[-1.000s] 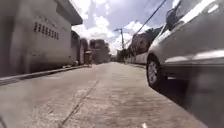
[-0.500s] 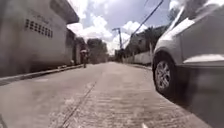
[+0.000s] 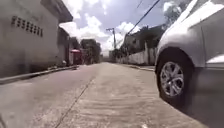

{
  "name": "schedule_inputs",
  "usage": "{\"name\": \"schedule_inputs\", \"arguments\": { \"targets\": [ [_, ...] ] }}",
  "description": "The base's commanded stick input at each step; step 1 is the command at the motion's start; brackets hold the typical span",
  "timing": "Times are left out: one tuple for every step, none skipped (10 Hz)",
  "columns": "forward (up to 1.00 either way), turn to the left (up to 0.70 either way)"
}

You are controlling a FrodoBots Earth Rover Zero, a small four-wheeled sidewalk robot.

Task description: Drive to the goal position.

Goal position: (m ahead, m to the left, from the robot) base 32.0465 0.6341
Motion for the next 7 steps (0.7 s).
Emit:
{"name": "schedule_inputs", "arguments": {
  "targets": [
    [1.0,0.0],
    [1.0,0.0],
    [1.0,0.0],
    [1.0,0.0],
    [1.0,0.0],
    [1.0,0.0],
    [1.0,0.0]
  ]
}}
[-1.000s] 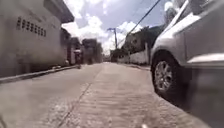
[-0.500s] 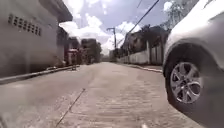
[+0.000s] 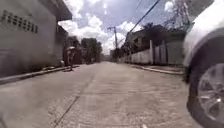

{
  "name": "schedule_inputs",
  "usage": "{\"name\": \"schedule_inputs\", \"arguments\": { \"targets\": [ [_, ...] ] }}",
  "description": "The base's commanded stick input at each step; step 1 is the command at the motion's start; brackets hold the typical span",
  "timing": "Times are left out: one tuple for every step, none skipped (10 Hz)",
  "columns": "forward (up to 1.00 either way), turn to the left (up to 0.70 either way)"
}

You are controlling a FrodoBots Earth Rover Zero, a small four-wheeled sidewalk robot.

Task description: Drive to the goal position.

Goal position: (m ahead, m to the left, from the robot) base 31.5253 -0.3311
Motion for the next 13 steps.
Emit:
{"name": "schedule_inputs", "arguments": {
  "targets": [
    [1.0,0.0],
    [1.0,0.0],
    [1.0,-0.04],
    [1.0,-0.18],
    [1.0,-0.32],
    [1.0,-0.38],
    [1.0,-0.38],
    [1.0,-0.38],
    [1.0,-0.38],
    [1.0,-0.38],
    [1.0,-0.38],
    [1.0,-0.38],
    [1.0,-0.38]
  ]
}}
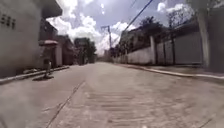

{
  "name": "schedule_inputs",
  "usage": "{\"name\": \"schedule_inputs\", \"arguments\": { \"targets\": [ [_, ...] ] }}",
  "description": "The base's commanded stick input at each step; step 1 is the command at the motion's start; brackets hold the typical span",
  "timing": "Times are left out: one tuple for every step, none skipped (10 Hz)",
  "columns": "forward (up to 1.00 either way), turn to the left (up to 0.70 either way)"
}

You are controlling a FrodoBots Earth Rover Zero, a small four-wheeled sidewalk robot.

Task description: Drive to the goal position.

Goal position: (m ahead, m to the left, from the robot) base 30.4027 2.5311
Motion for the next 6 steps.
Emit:
{"name": "schedule_inputs", "arguments": {
  "targets": [
    [1.0,-0.38],
    [1.0,-0.31],
    [1.0,0.0],
    [1.0,0.0],
    [1.0,0.0],
    [1.0,0.0]
  ]
}}
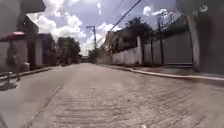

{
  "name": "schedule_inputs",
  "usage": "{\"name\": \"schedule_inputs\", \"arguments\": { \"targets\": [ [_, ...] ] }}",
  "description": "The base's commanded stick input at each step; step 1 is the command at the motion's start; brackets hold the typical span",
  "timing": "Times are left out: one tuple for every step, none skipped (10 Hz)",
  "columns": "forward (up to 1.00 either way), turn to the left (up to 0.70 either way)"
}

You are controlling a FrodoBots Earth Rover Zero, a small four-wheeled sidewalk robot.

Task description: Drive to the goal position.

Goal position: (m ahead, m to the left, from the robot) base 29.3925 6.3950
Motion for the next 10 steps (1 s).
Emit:
{"name": "schedule_inputs", "arguments": {
  "targets": [
    [1.0,0.0],
    [1.0,0.0],
    [1.0,0.0],
    [1.0,0.0],
    [1.0,0.0],
    [1.0,0.0],
    [1.0,0.0],
    [1.0,0.0],
    [1.0,0.0],
    [1.0,0.0]
  ]
}}
